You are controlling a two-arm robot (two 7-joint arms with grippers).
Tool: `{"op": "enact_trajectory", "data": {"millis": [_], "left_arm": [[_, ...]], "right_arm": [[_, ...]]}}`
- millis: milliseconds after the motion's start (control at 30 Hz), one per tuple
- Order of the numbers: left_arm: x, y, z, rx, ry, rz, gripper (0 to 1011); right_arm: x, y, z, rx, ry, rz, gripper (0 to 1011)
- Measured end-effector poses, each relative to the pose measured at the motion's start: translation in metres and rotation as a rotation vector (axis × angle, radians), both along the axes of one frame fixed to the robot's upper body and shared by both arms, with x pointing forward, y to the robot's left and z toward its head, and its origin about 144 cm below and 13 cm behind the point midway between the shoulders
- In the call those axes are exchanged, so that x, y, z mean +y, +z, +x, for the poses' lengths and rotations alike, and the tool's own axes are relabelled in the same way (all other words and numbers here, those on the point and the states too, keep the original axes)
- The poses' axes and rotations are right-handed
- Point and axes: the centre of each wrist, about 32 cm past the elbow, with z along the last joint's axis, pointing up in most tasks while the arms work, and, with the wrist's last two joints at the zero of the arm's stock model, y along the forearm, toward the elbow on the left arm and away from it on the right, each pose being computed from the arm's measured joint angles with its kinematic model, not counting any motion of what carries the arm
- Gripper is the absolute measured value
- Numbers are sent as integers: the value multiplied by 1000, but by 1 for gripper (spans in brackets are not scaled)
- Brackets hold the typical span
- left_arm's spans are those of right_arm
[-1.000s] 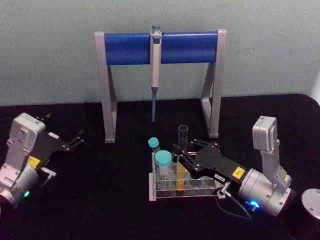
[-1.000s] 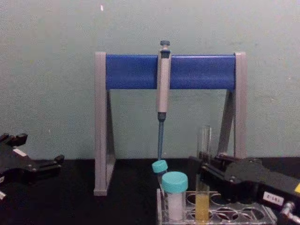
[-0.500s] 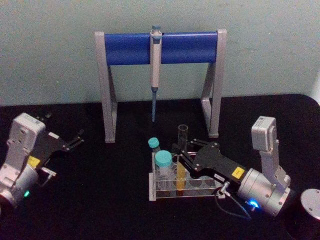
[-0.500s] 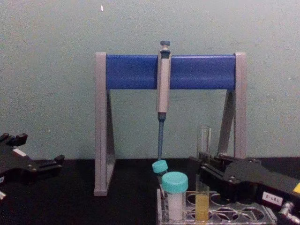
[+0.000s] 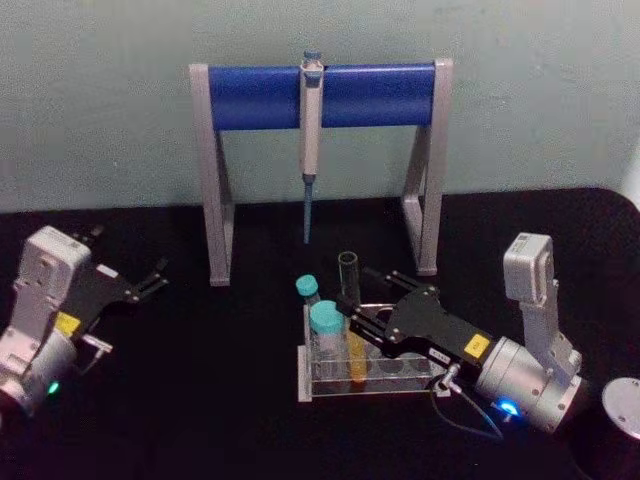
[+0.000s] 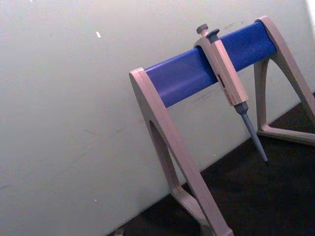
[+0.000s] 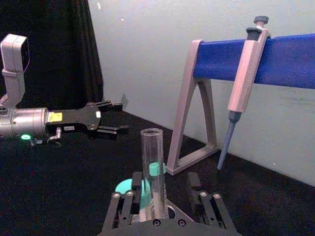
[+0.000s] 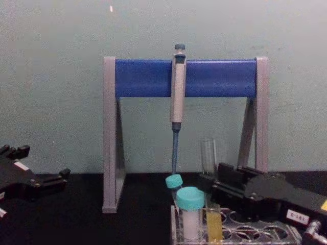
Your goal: Pick up the test tube from the test tube rack, shake it, then place it back into the test tube rack.
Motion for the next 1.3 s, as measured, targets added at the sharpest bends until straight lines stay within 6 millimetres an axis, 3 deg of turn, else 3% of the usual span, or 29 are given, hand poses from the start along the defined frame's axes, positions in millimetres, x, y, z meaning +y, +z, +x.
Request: {"op": "enact_trajectory", "data": {"millis": [200, 233, 433, 833, 1300], "left_arm": [[0, 0, 0, 0, 0, 0, 1001], [0, 0, 0, 0, 0, 0, 1001], [0, 0, 0, 0, 0, 0, 1001], [0, 0, 0, 0, 0, 0, 1001], [0, 0, 0, 0, 0, 0, 1001]], "right_arm": [[0, 0, 0, 0, 0, 1, 738], [0, 0, 0, -1, 1, 1, 835], [0, 0, 0, -1, 1, 2, 996], [0, 10, -1, -39, 14, 19, 1000], [-15, 60, -9, -243, -49, 74, 1000]]}}
